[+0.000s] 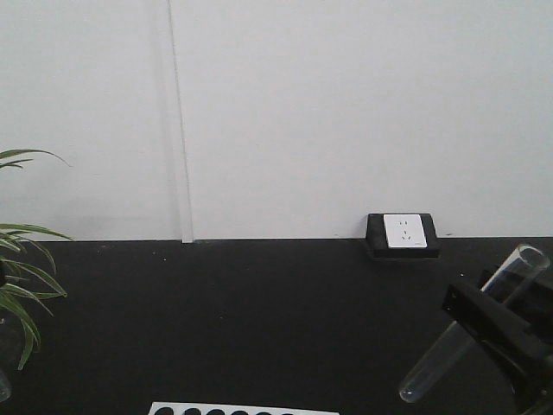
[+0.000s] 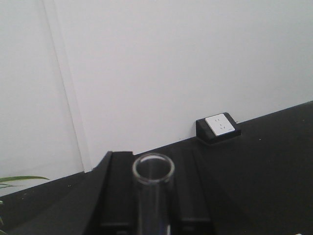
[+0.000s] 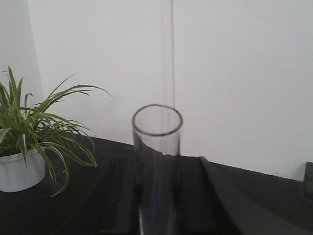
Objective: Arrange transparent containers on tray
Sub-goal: 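Hold both tubes raised while the base turns away from the rack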
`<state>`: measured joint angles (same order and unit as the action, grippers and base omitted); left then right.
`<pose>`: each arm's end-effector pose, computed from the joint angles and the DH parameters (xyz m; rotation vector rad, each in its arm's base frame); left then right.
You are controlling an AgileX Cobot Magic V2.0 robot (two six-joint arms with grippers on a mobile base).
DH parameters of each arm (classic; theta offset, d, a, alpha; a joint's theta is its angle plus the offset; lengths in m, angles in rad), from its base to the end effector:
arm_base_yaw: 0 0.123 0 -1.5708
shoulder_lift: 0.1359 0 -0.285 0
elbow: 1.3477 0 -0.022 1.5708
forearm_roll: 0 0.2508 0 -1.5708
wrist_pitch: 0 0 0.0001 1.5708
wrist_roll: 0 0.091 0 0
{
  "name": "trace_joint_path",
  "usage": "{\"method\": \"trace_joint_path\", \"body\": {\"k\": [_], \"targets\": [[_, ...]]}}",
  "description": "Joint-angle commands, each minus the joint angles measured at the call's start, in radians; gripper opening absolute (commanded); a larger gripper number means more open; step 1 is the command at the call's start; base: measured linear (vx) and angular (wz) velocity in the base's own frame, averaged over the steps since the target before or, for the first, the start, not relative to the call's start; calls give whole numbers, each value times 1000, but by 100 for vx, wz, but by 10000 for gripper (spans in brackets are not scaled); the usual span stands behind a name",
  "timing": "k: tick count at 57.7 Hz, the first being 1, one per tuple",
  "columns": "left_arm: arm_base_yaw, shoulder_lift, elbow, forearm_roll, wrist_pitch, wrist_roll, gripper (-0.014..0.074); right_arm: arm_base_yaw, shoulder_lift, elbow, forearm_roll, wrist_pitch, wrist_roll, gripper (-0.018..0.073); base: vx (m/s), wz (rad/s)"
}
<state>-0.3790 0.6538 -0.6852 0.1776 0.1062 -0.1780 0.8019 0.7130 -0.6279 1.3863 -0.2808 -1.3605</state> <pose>0.1277 -0.0490 0.3781 0.2789 1.5387 -0.2854 0.1220 0.0905 0.3642 -0.3738 1.4883 0.4464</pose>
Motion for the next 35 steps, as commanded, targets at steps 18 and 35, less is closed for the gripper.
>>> {"method": "trace_joint_path", "body": {"k": [18, 35], "targets": [[1, -51, -37, 4, -14, -1, 129, -3, -4, -30, 21, -19, -60, 218, 0, 0], [1, -51, -37, 4, -7, -4, 129, -3, -4, -30, 24, -23, -60, 218, 0, 0]]}}
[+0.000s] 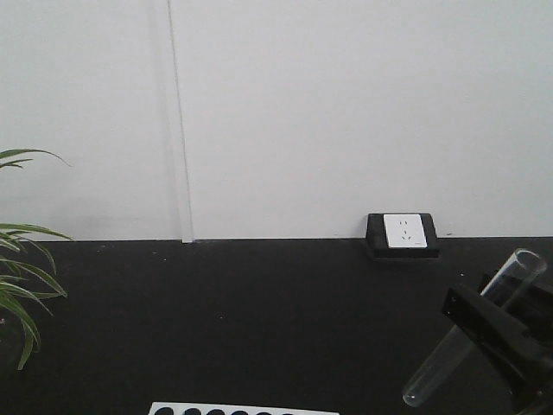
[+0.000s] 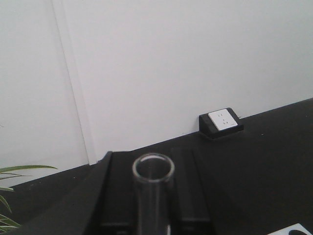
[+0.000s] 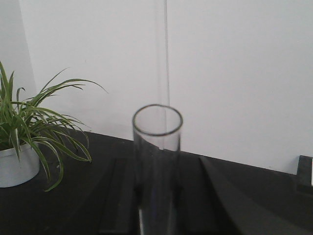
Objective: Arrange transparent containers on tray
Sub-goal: 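Hold both tubes raised while the base turns away from the rack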
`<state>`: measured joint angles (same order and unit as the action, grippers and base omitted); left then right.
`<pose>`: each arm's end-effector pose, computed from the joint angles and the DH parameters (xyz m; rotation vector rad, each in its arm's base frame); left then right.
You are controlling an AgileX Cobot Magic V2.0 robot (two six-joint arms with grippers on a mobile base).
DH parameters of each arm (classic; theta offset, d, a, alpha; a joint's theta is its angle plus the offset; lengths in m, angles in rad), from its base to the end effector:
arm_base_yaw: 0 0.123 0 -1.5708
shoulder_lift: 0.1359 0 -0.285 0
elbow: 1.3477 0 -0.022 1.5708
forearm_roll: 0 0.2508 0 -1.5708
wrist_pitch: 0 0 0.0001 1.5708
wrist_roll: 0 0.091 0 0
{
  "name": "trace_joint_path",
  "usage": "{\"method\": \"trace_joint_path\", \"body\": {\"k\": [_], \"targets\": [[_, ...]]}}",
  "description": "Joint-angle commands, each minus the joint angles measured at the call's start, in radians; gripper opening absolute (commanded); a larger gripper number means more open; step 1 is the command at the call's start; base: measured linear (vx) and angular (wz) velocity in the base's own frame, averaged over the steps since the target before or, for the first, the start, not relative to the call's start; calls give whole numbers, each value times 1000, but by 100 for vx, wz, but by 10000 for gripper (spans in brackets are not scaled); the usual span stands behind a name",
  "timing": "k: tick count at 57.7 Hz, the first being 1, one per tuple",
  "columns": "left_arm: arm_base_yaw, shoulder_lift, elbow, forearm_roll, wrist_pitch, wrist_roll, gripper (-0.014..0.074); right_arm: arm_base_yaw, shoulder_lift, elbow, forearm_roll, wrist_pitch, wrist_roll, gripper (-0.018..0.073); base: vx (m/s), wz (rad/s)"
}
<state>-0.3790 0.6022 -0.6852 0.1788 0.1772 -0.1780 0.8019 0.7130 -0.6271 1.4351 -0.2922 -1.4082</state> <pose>0.1159 -0.0431 0.3784 0.2721 1.5580 -0.2738 0.1226 0.0895 0.3629 -0.3670 1.5022 0.4334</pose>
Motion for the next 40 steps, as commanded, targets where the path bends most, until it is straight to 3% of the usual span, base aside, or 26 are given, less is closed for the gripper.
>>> {"method": "trace_joint_path", "body": {"k": [1, 40], "targets": [[1, 1, -37, 3, -78, -4, 129, -3, -4, -31, -24, -12, -12, 218, 0, 0], [1, 1, -37, 3, -78, -4, 129, -3, -4, -31, -24, -15, -11, 218, 0, 0]]}}
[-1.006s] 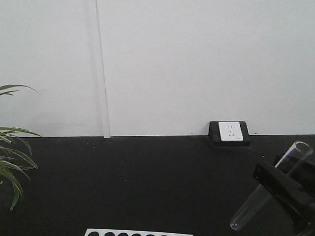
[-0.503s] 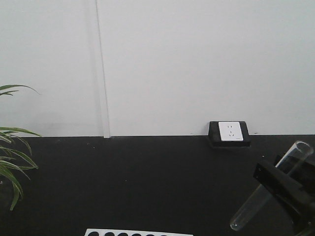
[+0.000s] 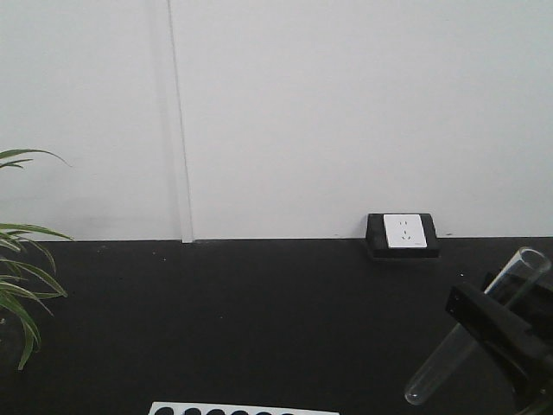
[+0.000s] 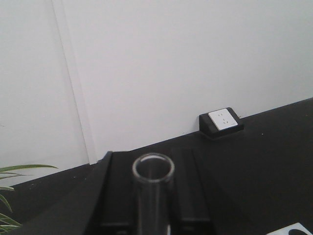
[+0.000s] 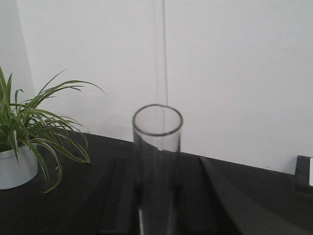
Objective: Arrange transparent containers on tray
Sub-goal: 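Hold both tubes raised while the base turns away from the rack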
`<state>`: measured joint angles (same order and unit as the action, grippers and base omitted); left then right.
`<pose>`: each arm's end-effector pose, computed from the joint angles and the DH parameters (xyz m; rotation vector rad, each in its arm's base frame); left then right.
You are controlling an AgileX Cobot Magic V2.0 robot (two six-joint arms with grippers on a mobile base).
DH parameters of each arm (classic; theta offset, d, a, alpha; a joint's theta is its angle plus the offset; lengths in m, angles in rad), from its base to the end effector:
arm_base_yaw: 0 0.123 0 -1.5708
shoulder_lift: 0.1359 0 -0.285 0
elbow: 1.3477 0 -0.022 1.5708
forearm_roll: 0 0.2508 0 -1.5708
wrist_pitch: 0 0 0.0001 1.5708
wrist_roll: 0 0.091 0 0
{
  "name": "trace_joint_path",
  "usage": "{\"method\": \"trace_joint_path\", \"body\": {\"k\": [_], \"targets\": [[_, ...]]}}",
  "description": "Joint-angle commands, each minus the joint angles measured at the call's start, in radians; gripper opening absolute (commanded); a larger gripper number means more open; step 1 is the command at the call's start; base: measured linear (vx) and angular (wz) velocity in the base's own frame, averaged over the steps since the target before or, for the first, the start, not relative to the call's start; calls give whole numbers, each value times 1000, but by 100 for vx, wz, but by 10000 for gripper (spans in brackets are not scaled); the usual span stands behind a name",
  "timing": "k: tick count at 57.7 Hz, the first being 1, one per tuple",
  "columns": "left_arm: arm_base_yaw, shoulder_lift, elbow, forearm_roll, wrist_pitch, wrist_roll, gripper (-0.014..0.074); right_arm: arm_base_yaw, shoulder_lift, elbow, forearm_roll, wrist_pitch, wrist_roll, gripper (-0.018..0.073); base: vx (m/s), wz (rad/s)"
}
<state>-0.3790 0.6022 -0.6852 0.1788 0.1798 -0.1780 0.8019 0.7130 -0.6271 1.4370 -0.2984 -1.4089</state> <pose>0.1159 -0.0430 0.3782 0.2722 1.5606 -0.2732 0.1229 0.0890 0.3629 -0.3612 1.5031 0.4296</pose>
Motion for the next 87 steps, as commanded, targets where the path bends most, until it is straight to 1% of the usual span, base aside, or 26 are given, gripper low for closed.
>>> {"method": "trace_joint_path", "body": {"k": [1, 35, 87], "targets": [[1, 1, -37, 3, -81, -4, 129, -3, -4, -31, -26, -9, -10, 218, 0, 0], [1, 1, -37, 3, -81, -4, 129, -3, -4, -31, -26, -9, -11, 218, -5, 0], [1, 1, -37, 3, -81, -4, 129, -3, -4, -31, -26, -6, -11, 218, -19, 2]]}}
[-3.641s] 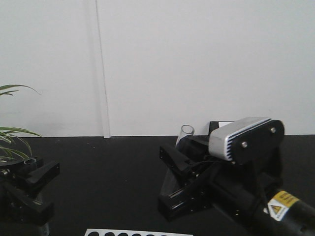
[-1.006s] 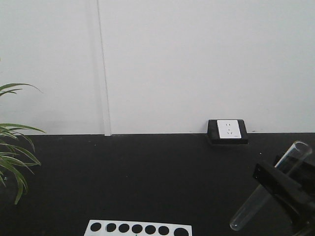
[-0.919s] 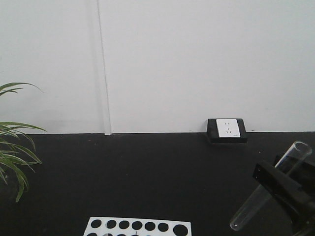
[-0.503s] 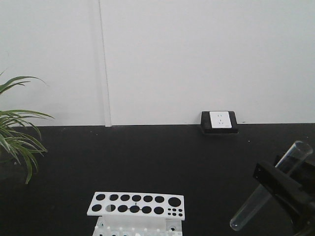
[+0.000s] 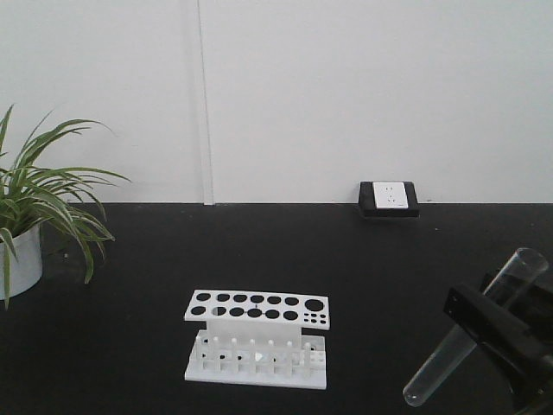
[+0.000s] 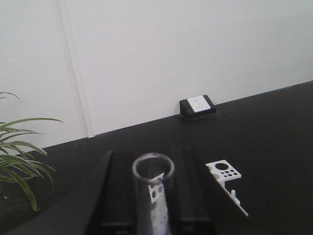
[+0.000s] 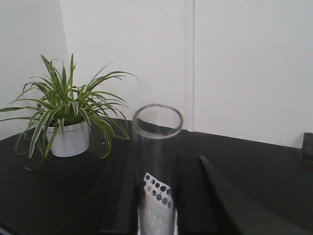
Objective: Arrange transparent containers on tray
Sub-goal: 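Hold both tubes raised while the base turns away from the rack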
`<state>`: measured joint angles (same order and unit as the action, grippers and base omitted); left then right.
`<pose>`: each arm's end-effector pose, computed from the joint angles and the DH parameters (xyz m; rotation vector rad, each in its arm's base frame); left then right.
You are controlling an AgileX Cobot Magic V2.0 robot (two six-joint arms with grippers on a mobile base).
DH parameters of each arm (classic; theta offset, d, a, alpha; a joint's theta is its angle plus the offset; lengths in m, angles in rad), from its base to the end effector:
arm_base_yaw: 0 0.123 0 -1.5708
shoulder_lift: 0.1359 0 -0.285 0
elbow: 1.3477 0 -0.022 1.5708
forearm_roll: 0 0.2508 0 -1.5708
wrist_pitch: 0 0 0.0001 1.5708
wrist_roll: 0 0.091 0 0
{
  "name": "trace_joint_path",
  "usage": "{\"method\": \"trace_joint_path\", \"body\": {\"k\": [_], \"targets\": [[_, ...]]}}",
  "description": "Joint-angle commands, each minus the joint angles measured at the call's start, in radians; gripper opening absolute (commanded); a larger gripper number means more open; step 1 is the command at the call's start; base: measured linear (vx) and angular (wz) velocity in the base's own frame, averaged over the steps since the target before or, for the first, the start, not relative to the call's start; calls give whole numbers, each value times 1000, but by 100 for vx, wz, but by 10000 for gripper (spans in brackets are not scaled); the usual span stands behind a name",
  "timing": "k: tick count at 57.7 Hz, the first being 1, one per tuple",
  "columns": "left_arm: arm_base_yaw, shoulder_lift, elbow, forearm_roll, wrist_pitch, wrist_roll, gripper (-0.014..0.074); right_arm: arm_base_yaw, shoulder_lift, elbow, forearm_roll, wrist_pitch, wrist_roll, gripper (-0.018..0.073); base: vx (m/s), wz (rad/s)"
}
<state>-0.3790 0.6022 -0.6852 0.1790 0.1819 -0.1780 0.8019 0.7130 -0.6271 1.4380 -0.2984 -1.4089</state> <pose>0.1159 -0.0430 0.3780 0.2724 1.5626 -0.2725 0.1229 0.0890 0.3629 -0.3605 1.5036 0.4303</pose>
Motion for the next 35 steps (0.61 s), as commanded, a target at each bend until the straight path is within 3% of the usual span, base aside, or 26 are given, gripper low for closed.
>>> {"method": "trace_joint_path", "body": {"k": [1, 35], "targets": [[1, 1, -37, 3, -83, -4, 129, -3, -4, -31, -27, -6, -11, 218, -24, 4], [1, 1, -37, 3, -83, -4, 129, -3, -4, -31, -27, -6, -12, 218, -27, 2]]}}
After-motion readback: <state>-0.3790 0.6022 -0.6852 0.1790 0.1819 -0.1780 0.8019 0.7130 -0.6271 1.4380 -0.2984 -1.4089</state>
